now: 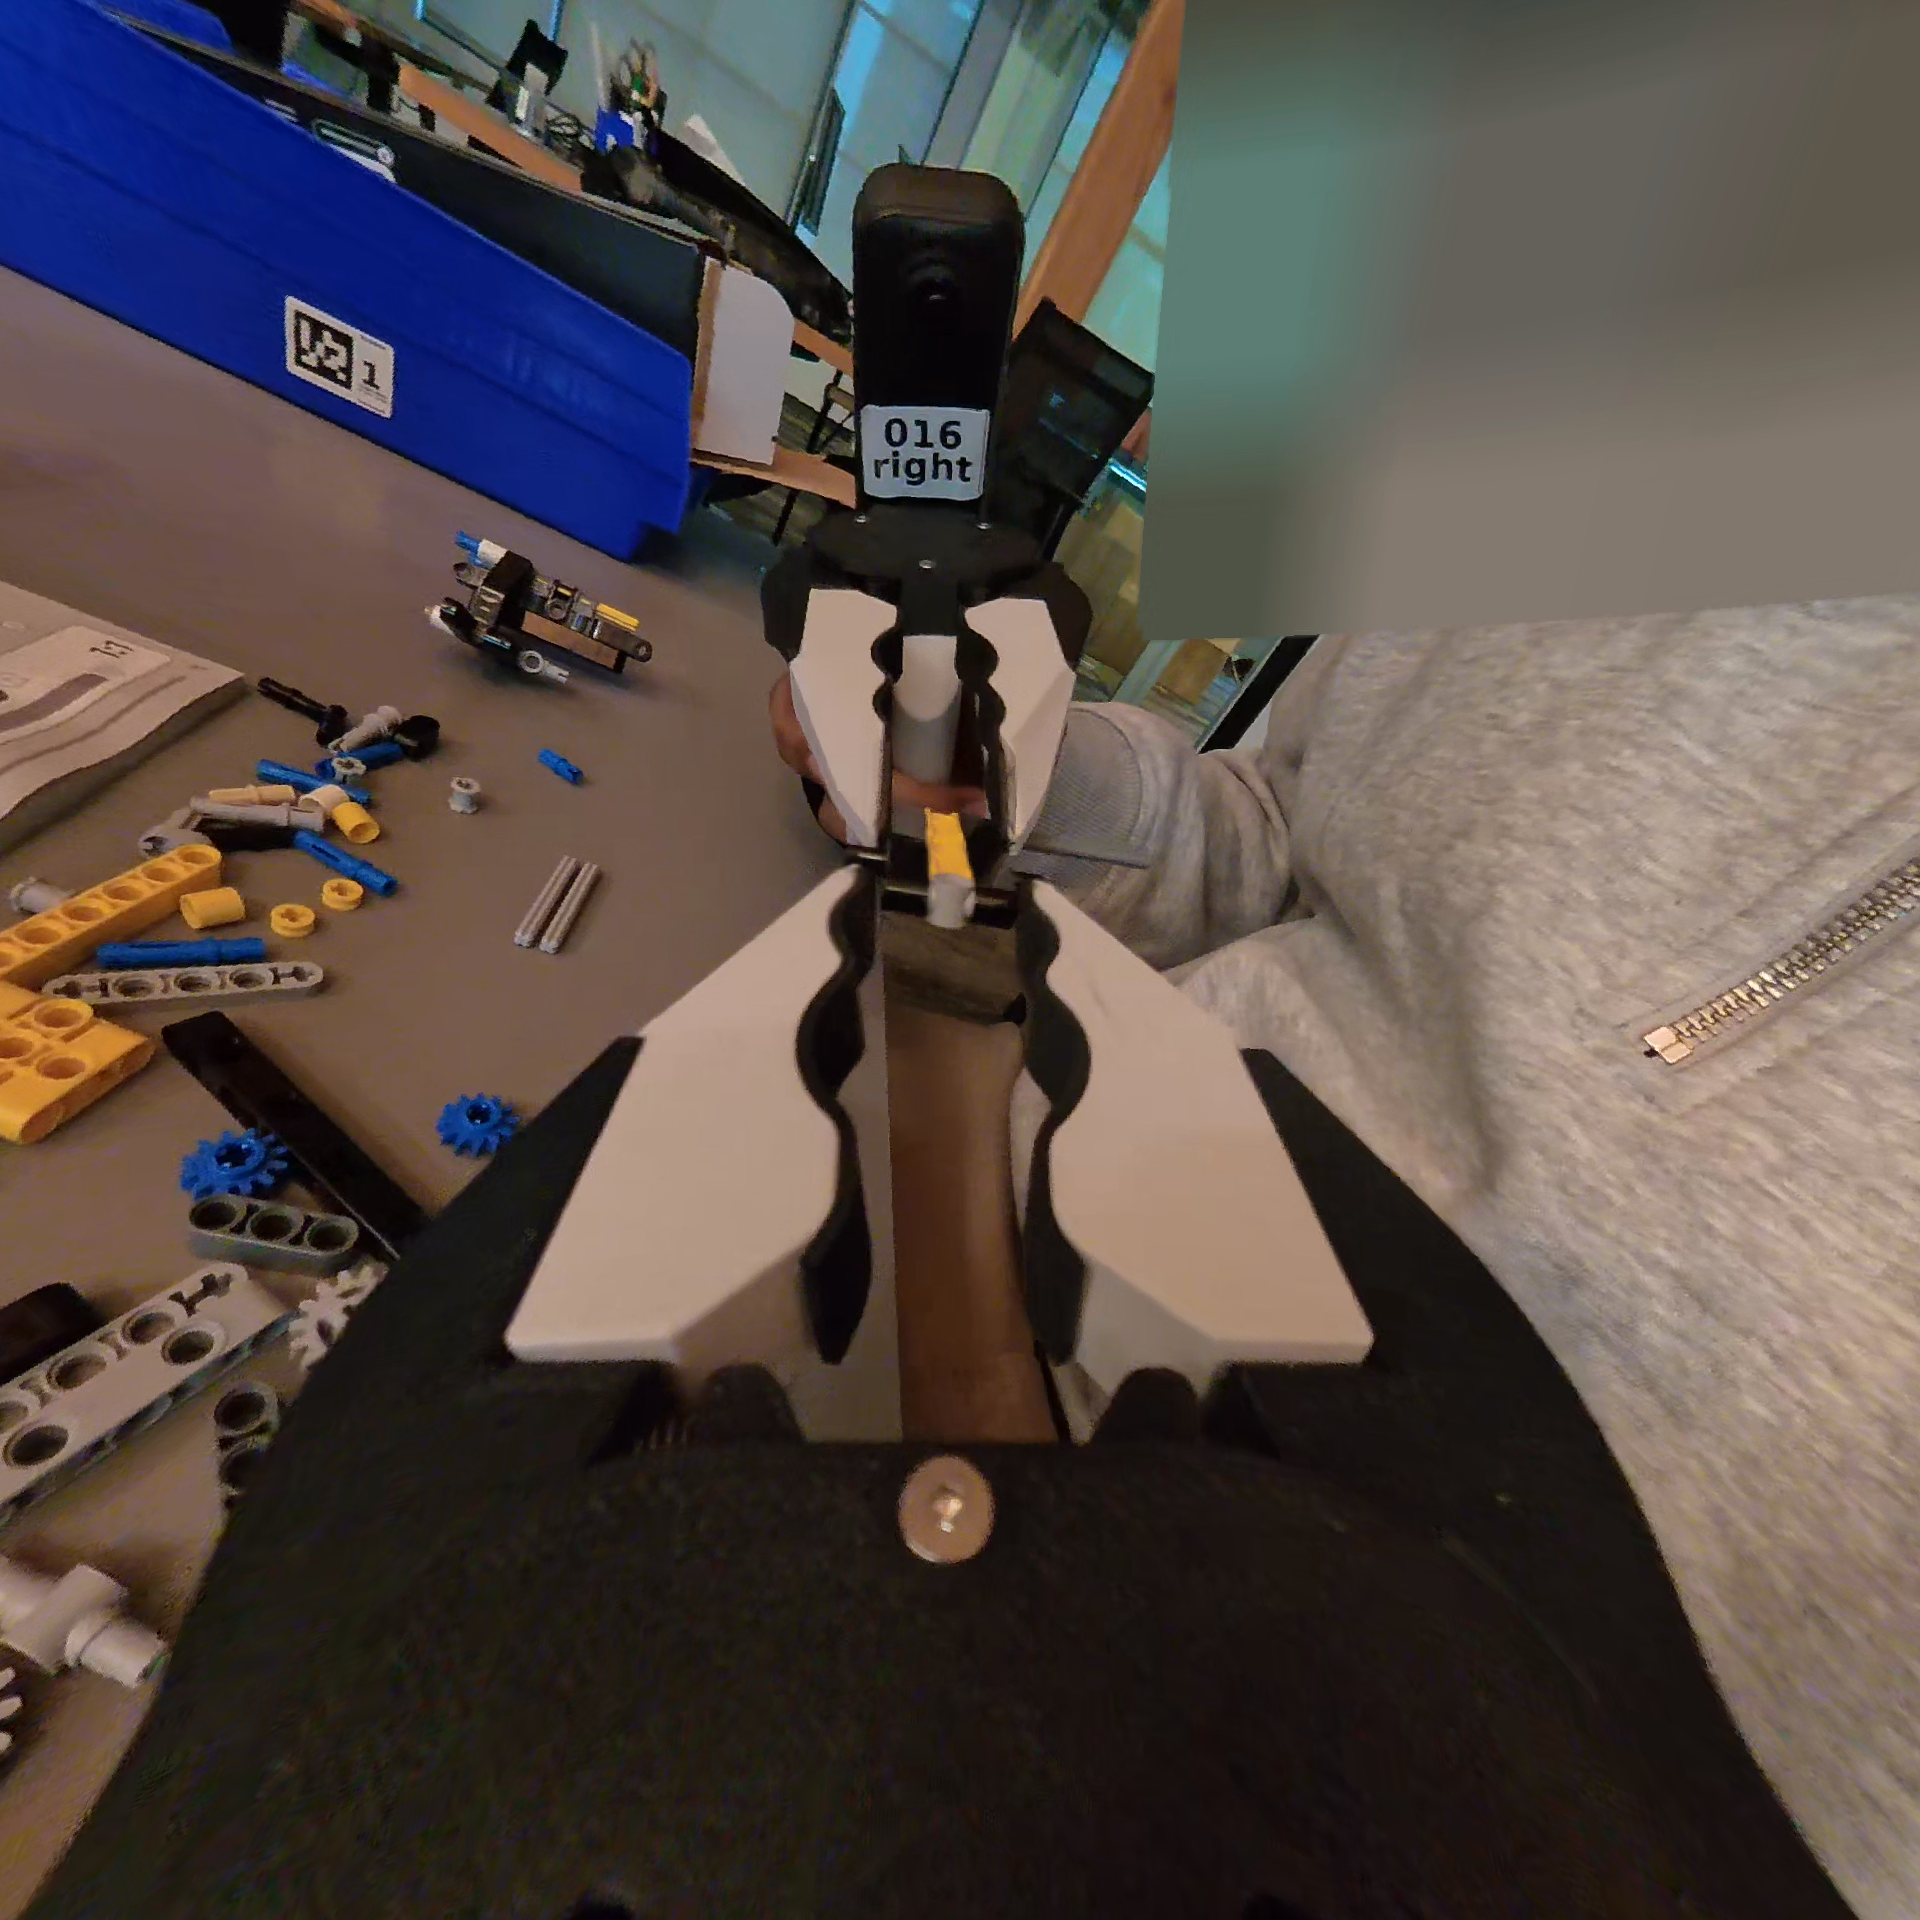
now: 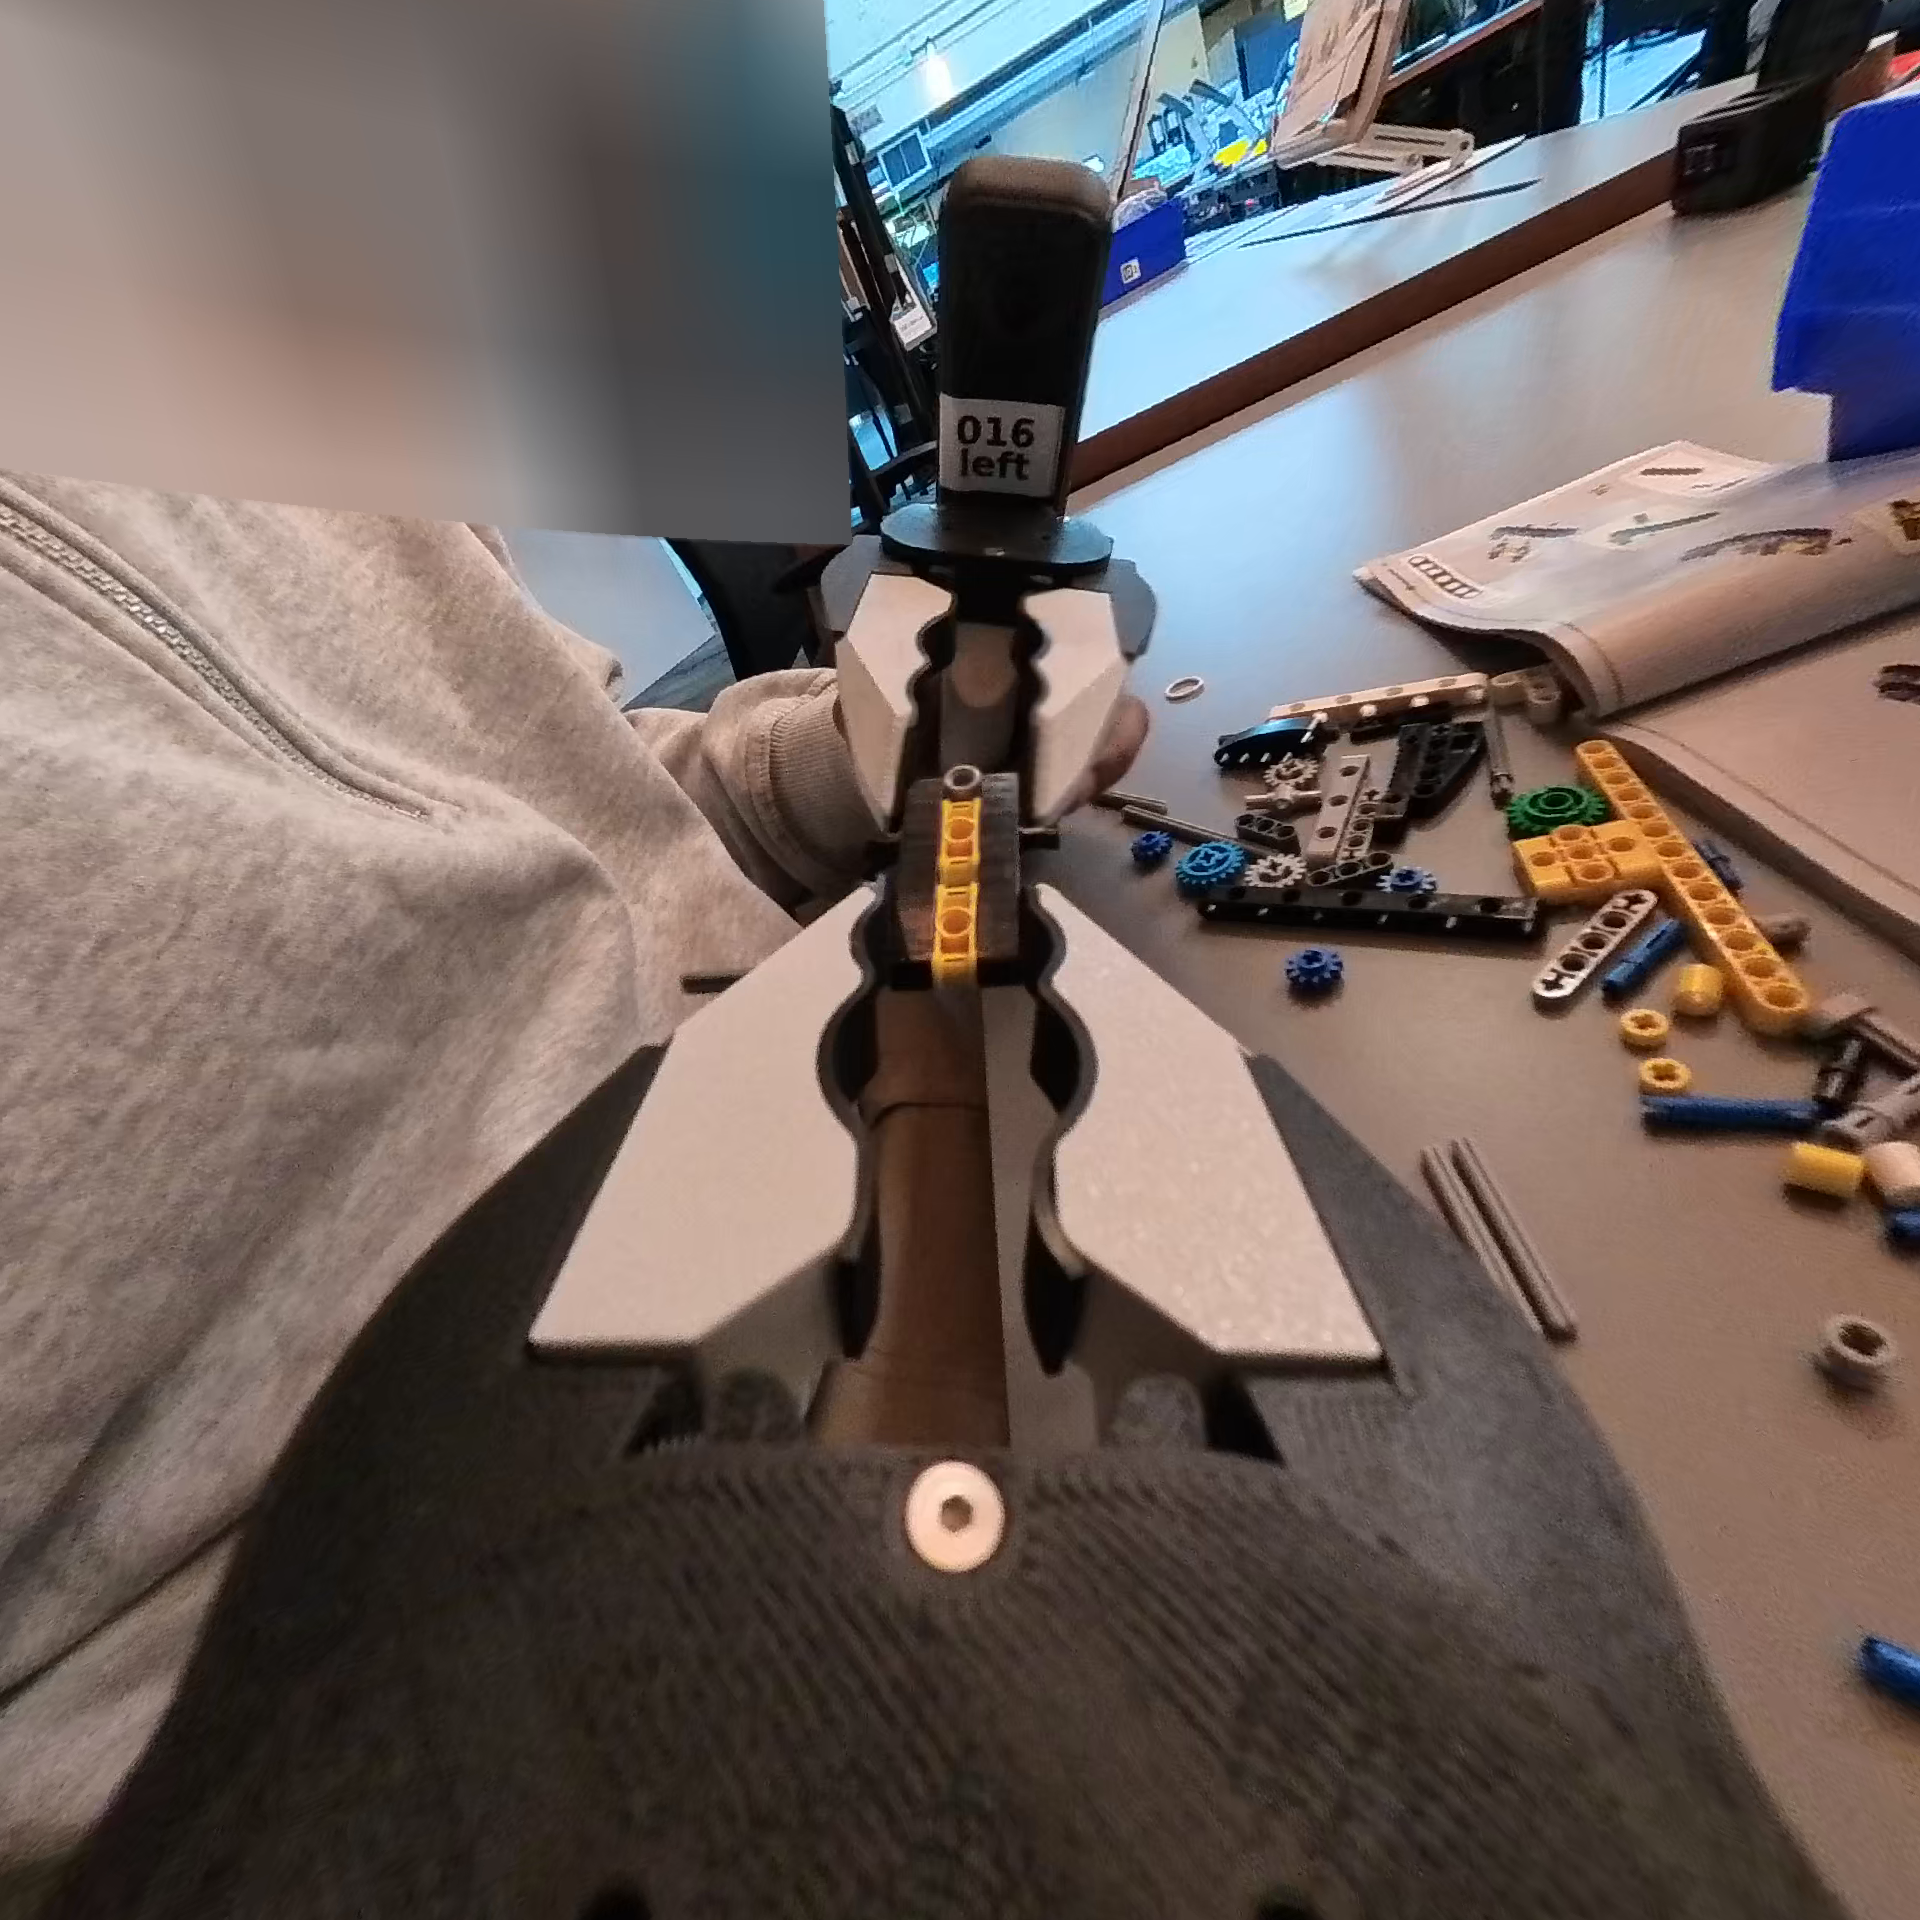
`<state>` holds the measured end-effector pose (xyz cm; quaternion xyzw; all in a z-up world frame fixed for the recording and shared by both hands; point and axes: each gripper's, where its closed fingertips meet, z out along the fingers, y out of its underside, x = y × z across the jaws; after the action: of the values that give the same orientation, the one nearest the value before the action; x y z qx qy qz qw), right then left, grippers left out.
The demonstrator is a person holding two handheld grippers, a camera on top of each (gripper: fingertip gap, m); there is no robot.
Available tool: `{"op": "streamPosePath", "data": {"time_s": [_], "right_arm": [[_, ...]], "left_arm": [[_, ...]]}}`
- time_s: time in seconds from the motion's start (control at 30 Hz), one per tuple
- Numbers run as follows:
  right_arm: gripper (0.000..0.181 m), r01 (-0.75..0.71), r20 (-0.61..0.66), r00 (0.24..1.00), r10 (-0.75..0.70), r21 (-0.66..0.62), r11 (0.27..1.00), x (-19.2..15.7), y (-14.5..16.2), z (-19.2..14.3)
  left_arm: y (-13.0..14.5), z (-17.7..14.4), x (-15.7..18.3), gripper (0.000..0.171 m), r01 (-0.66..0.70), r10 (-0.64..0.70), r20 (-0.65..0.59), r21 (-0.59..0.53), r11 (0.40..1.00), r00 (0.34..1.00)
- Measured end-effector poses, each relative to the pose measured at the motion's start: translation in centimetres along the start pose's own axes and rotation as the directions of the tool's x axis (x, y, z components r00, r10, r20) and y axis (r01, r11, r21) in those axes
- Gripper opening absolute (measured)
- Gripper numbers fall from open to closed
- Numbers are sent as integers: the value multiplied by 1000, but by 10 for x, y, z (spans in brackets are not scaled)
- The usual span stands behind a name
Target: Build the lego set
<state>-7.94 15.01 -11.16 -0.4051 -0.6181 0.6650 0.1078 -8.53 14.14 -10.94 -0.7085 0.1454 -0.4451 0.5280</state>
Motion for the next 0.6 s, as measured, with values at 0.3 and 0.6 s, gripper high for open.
{"op": "streamPosePath", "data": {"time_s": [0.3, 0.6], "right_arm": [[62, 48, -103, 994, -31, 169, 984, 13, -27, -19], [92, 21, -104, 995, 4, 236, 972, 8, -35, -2]], "left_arm": [[-19, -14, -11, 24, -29, 20, 75, 115, 993, 997], [-43, -33, -21, 23, -43, 1, 141, 295, 955, 990]]}}
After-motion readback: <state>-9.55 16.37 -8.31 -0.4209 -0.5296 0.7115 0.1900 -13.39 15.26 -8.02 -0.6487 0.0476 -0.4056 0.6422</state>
